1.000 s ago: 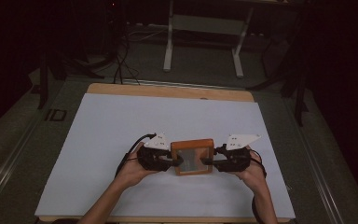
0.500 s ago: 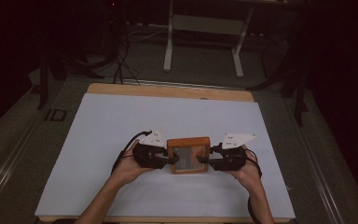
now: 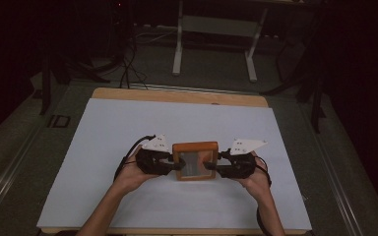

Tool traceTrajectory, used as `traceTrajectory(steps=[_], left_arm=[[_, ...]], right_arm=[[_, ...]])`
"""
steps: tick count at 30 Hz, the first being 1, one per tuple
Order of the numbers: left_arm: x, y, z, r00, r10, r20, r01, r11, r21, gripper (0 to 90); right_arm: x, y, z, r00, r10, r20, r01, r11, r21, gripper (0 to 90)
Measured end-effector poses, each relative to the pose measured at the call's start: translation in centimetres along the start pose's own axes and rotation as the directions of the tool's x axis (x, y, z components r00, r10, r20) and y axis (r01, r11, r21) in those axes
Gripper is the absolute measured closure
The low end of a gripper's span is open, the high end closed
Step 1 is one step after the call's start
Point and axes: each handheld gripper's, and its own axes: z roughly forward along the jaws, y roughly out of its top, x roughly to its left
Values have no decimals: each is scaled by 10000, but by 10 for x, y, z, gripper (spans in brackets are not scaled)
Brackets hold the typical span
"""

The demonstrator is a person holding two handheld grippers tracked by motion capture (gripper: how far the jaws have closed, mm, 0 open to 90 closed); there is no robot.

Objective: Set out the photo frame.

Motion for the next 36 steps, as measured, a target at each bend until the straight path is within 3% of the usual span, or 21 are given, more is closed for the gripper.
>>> traceTrajectory(steps=[12, 27, 36], left_arm=[[6, -1, -7, 9993, -303, -219, 299, 9994, -195, 666], [12, -2, -16, 9988, -378, -306, 371, 9990, -238, 662], [25, -12, -13, 9955, -939, -113, 939, 9956, -11, 646]], right_arm=[[-1, 5, 9, 9995, 253, 178, -249, 9993, -266, 567], [-1, 8, 18, 9987, 476, 192, -466, 9976, -515, 562], [-3, 4, 31, 9953, 953, 151, -950, 9952, -212, 569]])
